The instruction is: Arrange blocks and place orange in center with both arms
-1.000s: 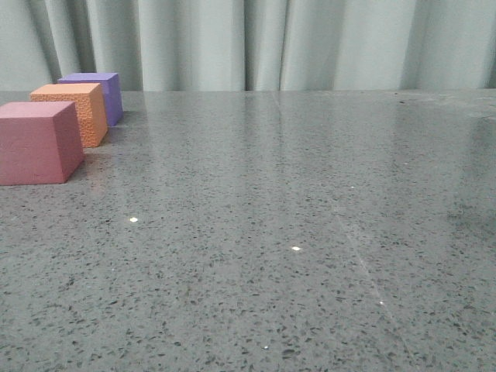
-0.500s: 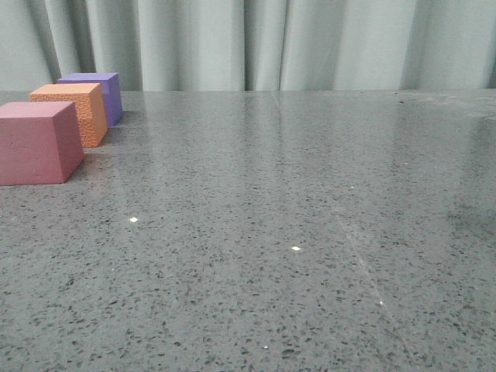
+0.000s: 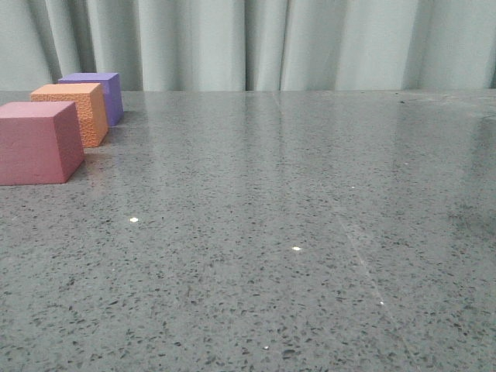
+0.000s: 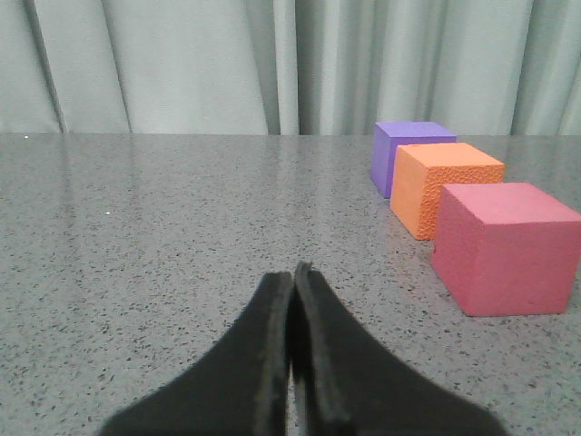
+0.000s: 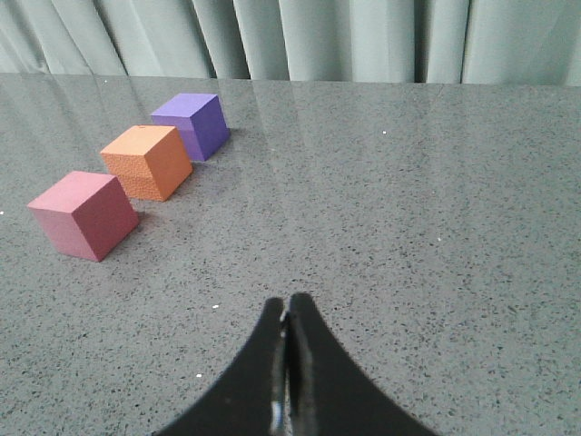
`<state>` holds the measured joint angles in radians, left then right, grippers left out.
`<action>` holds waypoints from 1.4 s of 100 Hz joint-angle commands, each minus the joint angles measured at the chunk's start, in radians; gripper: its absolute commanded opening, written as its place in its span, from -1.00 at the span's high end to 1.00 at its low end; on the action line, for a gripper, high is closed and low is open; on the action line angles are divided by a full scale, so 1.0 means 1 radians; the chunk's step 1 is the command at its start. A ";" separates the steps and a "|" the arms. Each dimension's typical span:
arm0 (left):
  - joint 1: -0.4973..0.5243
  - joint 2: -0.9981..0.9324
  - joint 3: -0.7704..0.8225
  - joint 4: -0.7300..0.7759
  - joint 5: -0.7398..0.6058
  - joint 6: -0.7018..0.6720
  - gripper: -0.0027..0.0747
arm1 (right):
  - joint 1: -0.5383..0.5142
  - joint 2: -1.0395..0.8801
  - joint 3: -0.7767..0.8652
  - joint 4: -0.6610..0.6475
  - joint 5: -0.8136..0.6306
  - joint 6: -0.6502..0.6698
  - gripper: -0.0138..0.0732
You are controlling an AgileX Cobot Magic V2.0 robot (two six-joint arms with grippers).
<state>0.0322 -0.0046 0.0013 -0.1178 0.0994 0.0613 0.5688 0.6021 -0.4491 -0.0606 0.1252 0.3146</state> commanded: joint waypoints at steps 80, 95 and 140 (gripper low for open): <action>0.002 -0.033 0.019 -0.009 -0.078 -0.003 0.98 | -0.435 -0.208 0.326 -0.006 -0.237 -0.007 0.96; 0.002 -0.033 0.019 -0.009 -0.078 -0.003 0.98 | -0.494 -0.330 0.411 -0.006 -0.254 -0.006 0.96; 0.002 -0.033 0.019 -0.009 -0.078 -0.003 0.98 | -0.555 -0.555 0.471 -0.004 -0.206 -0.005 0.96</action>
<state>0.0322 -0.0046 0.0013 -0.1178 0.0994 0.0613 0.0207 0.0666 0.0271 -0.0606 -0.0302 0.3146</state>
